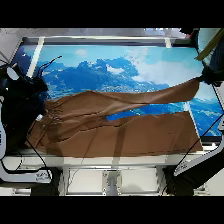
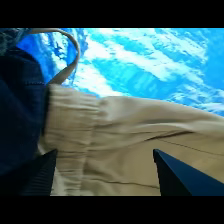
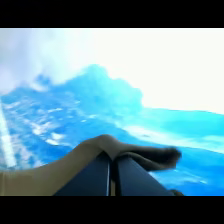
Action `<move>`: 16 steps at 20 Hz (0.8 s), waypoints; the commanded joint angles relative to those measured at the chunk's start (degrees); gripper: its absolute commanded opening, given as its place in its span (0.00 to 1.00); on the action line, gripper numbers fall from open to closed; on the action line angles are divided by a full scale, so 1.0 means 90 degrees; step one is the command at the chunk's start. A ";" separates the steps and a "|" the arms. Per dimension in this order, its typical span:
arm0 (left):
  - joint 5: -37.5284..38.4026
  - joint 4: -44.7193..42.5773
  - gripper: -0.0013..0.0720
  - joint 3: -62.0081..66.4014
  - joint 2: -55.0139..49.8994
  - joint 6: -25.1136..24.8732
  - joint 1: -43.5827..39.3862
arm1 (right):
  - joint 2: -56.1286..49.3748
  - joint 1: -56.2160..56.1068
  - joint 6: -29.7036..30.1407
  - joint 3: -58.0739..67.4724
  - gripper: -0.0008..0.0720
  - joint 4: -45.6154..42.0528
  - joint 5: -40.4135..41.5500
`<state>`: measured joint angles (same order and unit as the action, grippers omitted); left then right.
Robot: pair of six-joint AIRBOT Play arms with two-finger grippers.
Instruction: Fold the clothes and pants, and hang the long-sleeved shirts on hangers.
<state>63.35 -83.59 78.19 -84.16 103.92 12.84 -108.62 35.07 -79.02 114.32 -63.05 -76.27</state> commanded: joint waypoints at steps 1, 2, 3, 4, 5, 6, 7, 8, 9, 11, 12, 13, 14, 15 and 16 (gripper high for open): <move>-0.0141 0.0248 0.99 0.0005 -0.0005 0.0005 -0.0002 | -0.0080 0.0126 -0.0556 0.0211 0.04 -0.1178 0.0100; -0.0182 0.0245 0.99 0.0005 -0.0005 0.0002 -0.0002 | -0.0080 0.0129 -0.0818 0.0134 0.04 -0.1273 0.0287; -0.0214 0.0248 0.99 0.0005 -0.0005 0.0002 -0.0002 | -0.0080 0.0153 -0.1083 0.0070 0.04 -0.1258 0.0457; -0.0253 0.0248 0.99 0.0005 -0.0005 0.0005 -0.0002 | -0.0090 0.0155 -0.1292 0.0039 0.04 -0.1268 0.0539; -0.0260 0.0245 0.99 0.0005 -0.0005 0.0005 -0.0005 | -0.0119 0.0153 -0.1345 0.0039 0.04 -0.1270 0.0522; -0.0250 0.0240 0.99 0.0000 -0.0012 0.0002 -0.0024 | -0.0165 0.0153 -0.1389 0.0036 0.04 -0.1280 0.0396; -0.0248 0.0245 0.99 -0.0017 -0.0017 0.0010 -0.0051 | -0.0187 0.0153 -0.1389 0.0002 0.04 -0.1319 0.0245; -0.0262 0.0221 0.99 -0.0041 -0.0024 0.0024 -0.0104 | -0.0202 0.0153 -0.1387 -0.0015 0.04 -0.1389 0.0083; -0.0301 0.0165 0.99 -0.0102 -0.0024 0.0024 -0.0172 | -0.0206 0.0155 -0.1384 -0.0019 0.05 -0.1469 -0.0075; -0.0306 0.0046 0.99 -0.0282 -0.0049 0.0024 -0.0282 | -0.0204 0.0155 -0.1372 -0.0015 0.34 -0.1591 -0.0321; -0.0294 0.0027 0.99 -0.0347 -0.0102 0.0022 -0.0323 | -0.0202 0.0155 -0.1341 0.0007 0.44 -0.1588 -0.0452; -0.0304 0.0032 0.99 -0.0376 -0.0202 0.0022 -0.0352 | -0.0199 0.0153 -0.1304 0.0068 0.45 -0.1581 -0.0619; -0.0338 0.0029 0.99 -0.0376 -0.0325 0.0019 -0.0372 | -0.0187 0.0153 -0.1248 0.0155 0.45 -0.1566 -0.0797; -0.0435 0.0032 0.99 -0.0376 -0.0478 0.0017 -0.0372 | -0.0148 0.0155 -0.1163 0.0226 0.45 -0.1569 -0.0940; -0.0559 0.0027 0.99 -0.0376 -0.0619 0.0015 -0.0372 | -0.0046 0.0155 -0.1088 0.0238 0.45 -0.1571 -0.0974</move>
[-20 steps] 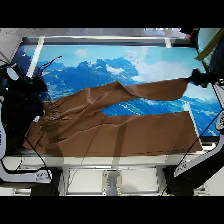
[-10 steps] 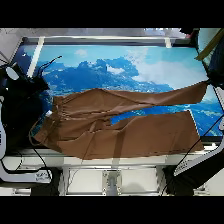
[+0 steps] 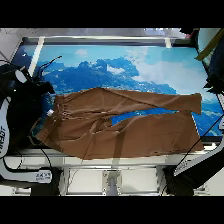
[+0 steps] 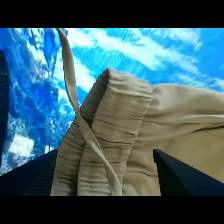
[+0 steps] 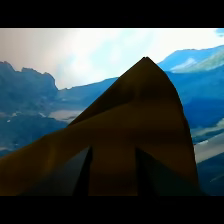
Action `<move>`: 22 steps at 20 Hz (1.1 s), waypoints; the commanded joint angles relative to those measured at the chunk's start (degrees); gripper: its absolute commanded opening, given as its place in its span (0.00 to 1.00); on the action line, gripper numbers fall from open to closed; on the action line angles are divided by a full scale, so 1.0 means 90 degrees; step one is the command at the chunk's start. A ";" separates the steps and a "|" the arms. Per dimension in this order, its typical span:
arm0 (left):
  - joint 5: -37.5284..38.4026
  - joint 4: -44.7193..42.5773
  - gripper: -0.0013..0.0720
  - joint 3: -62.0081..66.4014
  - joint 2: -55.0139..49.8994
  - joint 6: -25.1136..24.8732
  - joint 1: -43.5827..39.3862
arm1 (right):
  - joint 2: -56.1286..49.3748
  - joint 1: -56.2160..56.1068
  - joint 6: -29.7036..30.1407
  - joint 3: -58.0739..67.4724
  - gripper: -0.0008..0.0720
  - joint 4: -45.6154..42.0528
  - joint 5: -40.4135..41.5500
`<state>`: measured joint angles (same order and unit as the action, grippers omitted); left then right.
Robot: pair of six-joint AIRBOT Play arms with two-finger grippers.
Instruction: Fold the clothes and pants, and hang the long-sleeved shirts on hangers.
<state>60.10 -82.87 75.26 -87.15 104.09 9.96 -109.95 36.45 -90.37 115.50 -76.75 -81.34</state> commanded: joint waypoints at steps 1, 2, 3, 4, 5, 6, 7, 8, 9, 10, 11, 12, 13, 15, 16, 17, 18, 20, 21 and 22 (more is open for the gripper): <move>-0.0364 -0.0051 0.99 -0.0051 -0.0427 -0.0044 -0.0051 | 0.0228 0.0002 0.0250 0.0104 0.45 -0.0046 -0.0396; -0.0546 -0.0046 0.99 -0.0051 -0.0537 -0.0216 -0.0051 | 0.0364 0.0000 0.0367 0.0107 0.45 -0.0046 -0.0386; -0.0707 -0.0044 0.99 -0.0051 -0.0639 -0.0362 -0.0051 | 0.0498 0.0000 0.0481 0.0107 0.45 -0.0049 -0.0396; -0.0784 0.0058 0.99 -0.0049 -0.0721 -0.0493 -0.0051 | 0.0610 0.0002 0.0505 0.0104 0.45 -0.0049 -0.0398; -0.0801 0.0221 0.99 -0.0049 -0.0799 -0.0685 -0.0051 | 0.0712 0.0000 0.0505 0.0104 0.45 -0.0049 -0.0396; -0.0816 0.0321 0.99 -0.0044 -0.0862 -0.0901 -0.0051 | 0.0782 0.0000 0.0503 0.0104 0.45 -0.0034 -0.0403; -0.0918 0.0449 0.99 -0.0044 -0.0908 -0.1117 -0.0049 | 0.0831 0.0000 0.0503 0.0104 0.45 0.0019 -0.0452; -0.1112 0.0731 0.99 -0.0044 -0.0918 -0.1353 -0.0049 | 0.0865 0.0000 0.0503 0.0104 0.45 0.0066 -0.0554; -0.1362 0.1064 0.99 -0.0041 -0.0920 -0.1622 -0.0049 | 0.0869 0.0000 0.0503 0.0104 0.45 0.0070 -0.0675; -0.1494 0.1251 0.99 -0.0036 -0.0933 -0.1666 -0.0046 | 0.0867 -0.0002 0.0500 0.0100 0.45 0.0075 -0.0789; -0.1481 0.1316 0.99 -0.0039 -0.0952 -0.1668 -0.0041 | 0.0869 -0.0002 0.0500 0.0090 0.45 0.0078 -0.0867; -0.1396 0.1316 0.99 -0.0039 -0.0974 -0.1671 -0.0041 | 0.0869 -0.0005 0.0503 0.0090 0.45 0.0080 -0.0933; -0.1304 0.1353 0.98 -0.0039 -0.0988 -0.1688 -0.0044 | 0.0869 -0.0005 0.0503 0.0090 0.45 0.0080 -0.1001; -0.1197 0.1685 0.98 -0.0039 -0.0988 -0.2081 -0.0049 | 0.0869 -0.0005 0.0503 0.0090 0.45 0.0092 -0.1042; -0.1156 0.1897 0.93 -0.0039 -0.0988 -0.2159 -0.0049 | 0.0869 -0.0005 0.0500 0.0090 0.45 0.0134 -0.1039; -0.1151 0.1999 0.81 -0.0039 -0.0988 -0.2166 -0.0049 | 0.0869 -0.0005 0.0503 0.0090 0.45 0.0151 -0.1035; -0.1151 0.2025 0.80 -0.0039 -0.0988 -0.2166 -0.0049 | 0.0869 -0.0005 0.0515 0.0090 0.45 0.0148 -0.1039; -0.1137 0.2028 0.58 -0.0039 -0.0988 -0.2166 -0.0049 | 0.0869 0.0000 0.0741 0.0090 0.45 0.0134 -0.1103; -0.1129 0.2025 0.41 -0.0039 -0.0988 -0.2166 -0.0049 | 0.0869 0.0000 0.0865 0.0090 0.45 0.0078 -0.1124; -0.1132 0.2025 0.13 -0.0039 -0.0988 -0.2169 -0.0049 | 0.0869 0.0000 0.0976 0.0090 0.45 -0.0032 -0.1163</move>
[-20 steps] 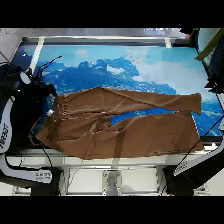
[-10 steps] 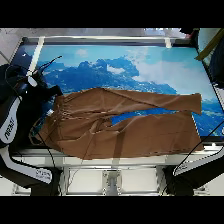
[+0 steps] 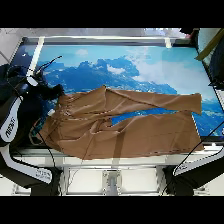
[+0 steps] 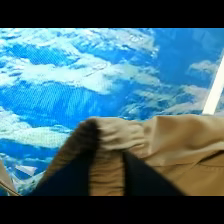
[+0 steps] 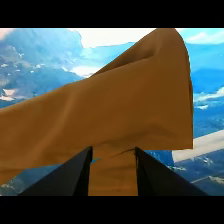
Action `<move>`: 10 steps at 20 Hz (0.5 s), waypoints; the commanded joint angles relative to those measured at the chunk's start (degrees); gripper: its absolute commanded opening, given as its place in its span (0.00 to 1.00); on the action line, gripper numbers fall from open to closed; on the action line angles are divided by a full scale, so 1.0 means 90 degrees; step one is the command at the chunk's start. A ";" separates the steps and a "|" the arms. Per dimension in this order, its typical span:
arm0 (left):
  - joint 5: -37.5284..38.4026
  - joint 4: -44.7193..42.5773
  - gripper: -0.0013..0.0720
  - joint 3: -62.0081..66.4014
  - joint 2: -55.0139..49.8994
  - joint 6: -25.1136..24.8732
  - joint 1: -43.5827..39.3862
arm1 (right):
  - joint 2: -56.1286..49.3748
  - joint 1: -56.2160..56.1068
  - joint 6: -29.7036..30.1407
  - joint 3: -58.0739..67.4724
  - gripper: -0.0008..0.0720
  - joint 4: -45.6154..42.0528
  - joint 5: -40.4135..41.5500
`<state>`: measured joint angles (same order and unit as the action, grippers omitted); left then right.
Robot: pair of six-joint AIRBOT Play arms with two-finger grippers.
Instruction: Fold the clothes and pants, and hang the long-sleeved shirts on hangers.
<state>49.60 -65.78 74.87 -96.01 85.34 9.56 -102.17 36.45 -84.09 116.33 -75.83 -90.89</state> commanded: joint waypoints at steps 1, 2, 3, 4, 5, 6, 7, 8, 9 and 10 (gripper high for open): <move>0.0032 0.0124 0.04 0.0005 -0.0005 -0.0100 -0.0005 | 0.0005 0.0002 0.0372 -0.0017 0.45 -0.0265 -0.0151; 0.0032 0.0124 0.04 0.0005 -0.0005 -0.0107 -0.0005 | 0.0005 0.0041 0.0461 -0.0063 0.45 -0.0340 -0.0214; 0.0032 0.0121 0.04 0.0005 -0.0005 -0.0107 -0.0002 | 0.0005 0.0092 0.0542 -0.0192 0.45 -0.0347 -0.0321; 0.0032 0.0121 0.04 0.0005 -0.0005 -0.0104 0.0000 | 0.0005 0.0180 0.0648 -0.0372 0.45 -0.0347 -0.0430; 0.0032 0.0119 0.04 0.0005 -0.0005 -0.0107 0.0000 | 0.0005 0.0328 0.0646 -0.0602 0.45 -0.0333 -0.0464; 0.0032 0.0119 0.04 0.0005 -0.0005 -0.0104 0.0000 | 0.0005 0.0483 0.0644 -0.0833 0.45 -0.0279 -0.0476; 0.0032 0.0119 0.04 0.0005 -0.0005 -0.0104 0.0000 | 0.0005 0.0651 0.0644 -0.1083 0.45 -0.0182 -0.0457; 0.0032 0.0119 0.04 0.0005 -0.0005 -0.0104 0.0000 | 0.0005 0.0792 0.0644 -0.1294 0.45 -0.0092 -0.0386; 0.0032 0.0119 0.04 0.0005 -0.0005 -0.0104 0.0000 | 0.0002 0.0925 0.0641 -0.1513 0.50 0.0039 -0.0221; 0.0032 0.0124 0.04 0.0005 -0.0005 -0.0102 0.0000 | 0.0002 0.1025 0.0646 -0.1724 0.50 0.0214 0.0000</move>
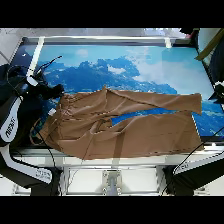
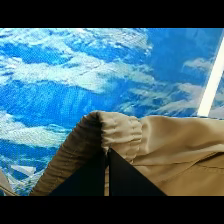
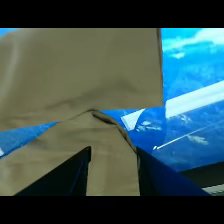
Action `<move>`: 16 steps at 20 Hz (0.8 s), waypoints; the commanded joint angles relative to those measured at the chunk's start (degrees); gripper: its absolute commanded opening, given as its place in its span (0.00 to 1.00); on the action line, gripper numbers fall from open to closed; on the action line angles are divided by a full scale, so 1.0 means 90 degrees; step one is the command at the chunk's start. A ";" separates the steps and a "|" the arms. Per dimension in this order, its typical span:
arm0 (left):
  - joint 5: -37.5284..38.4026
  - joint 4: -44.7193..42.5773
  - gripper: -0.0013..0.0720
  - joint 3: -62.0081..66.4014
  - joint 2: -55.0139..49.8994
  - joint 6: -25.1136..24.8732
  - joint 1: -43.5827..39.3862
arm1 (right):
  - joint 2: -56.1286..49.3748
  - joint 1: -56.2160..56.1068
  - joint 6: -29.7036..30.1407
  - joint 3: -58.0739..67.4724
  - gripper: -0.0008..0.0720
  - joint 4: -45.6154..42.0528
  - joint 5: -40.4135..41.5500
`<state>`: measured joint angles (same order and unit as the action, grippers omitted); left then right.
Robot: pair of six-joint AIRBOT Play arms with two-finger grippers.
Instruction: Fold the clothes and pants, and hang the long-sleeved shirts on hangers.
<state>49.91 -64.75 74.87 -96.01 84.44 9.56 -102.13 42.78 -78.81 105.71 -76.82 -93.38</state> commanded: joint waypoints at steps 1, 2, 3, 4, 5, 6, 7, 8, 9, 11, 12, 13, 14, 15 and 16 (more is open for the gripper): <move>-0.0002 0.0012 0.04 0.0005 -0.0005 0.0000 0.0000 | -0.0002 0.0376 0.0087 -0.0733 0.50 0.0457 0.0476; 0.0000 0.0012 0.04 0.0005 -0.0005 -0.0002 0.0000 | -0.0002 0.0406 0.0153 -0.0916 0.50 0.0508 0.0668; 0.0007 0.0015 0.04 0.0005 -0.0005 0.0005 0.0000 | -0.0005 0.0408 0.0233 -0.1088 0.50 0.0503 0.0831; 0.0041 0.0015 0.04 0.0005 -0.0005 0.0015 -0.0005 | -0.0005 0.0408 0.0335 -0.1229 0.50 0.0508 0.0988; 0.0058 0.0015 0.06 0.0005 -0.0005 0.0015 -0.0005 | -0.0005 0.0408 0.0444 -0.1358 0.50 0.0505 0.1146; 0.0080 0.0015 0.30 0.0005 -0.0005 0.0015 -0.0005 | -0.0005 0.0437 0.0542 -0.1472 0.50 0.0498 0.1239; 0.0087 0.0029 0.71 0.0005 -0.0005 0.0015 -0.0005 | -0.0005 0.0505 0.0571 -0.1564 0.54 0.0510 0.1321; 0.0104 0.0044 0.79 0.0005 -0.0005 0.0015 -0.0005 | -0.0005 0.0636 0.0571 -0.1644 0.64 0.0563 0.1328; 0.0136 0.0036 0.79 0.0005 -0.0005 -0.0027 -0.0005 | 0.0000 0.0804 0.0578 -0.1722 0.64 0.0639 0.1292; 0.0187 0.0036 0.79 0.0005 -0.0005 -0.0112 -0.0005 | 0.0002 0.1260 0.0763 -0.1875 0.64 0.1008 0.1044; 0.0209 0.0041 0.79 0.0005 -0.0005 -0.0131 -0.0005 | 0.0015 0.1513 0.0928 -0.1972 0.64 0.1309 0.0899; 0.0228 0.0039 0.79 0.0005 -0.0005 -0.0158 -0.0005 | 0.0070 0.1736 0.1151 -0.2106 0.63 0.1581 0.0801; 0.0267 0.0039 0.79 0.0005 -0.0005 -0.0175 -0.0005 | 0.0165 0.1950 0.1287 -0.2254 0.62 0.1739 0.0823; 0.0338 0.0036 0.79 0.0005 -0.0005 -0.0333 -0.0007 | 0.0262 0.2113 0.1355 -0.2370 0.62 0.1734 0.0828; 0.0340 0.0034 0.79 0.0005 -0.0005 -0.0401 -0.0005 | 0.0340 0.2263 0.1367 -0.2458 0.62 0.1729 0.0857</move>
<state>52.03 -64.40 74.87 -96.01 82.65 9.54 -100.60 58.74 -69.30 86.26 -64.51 -85.08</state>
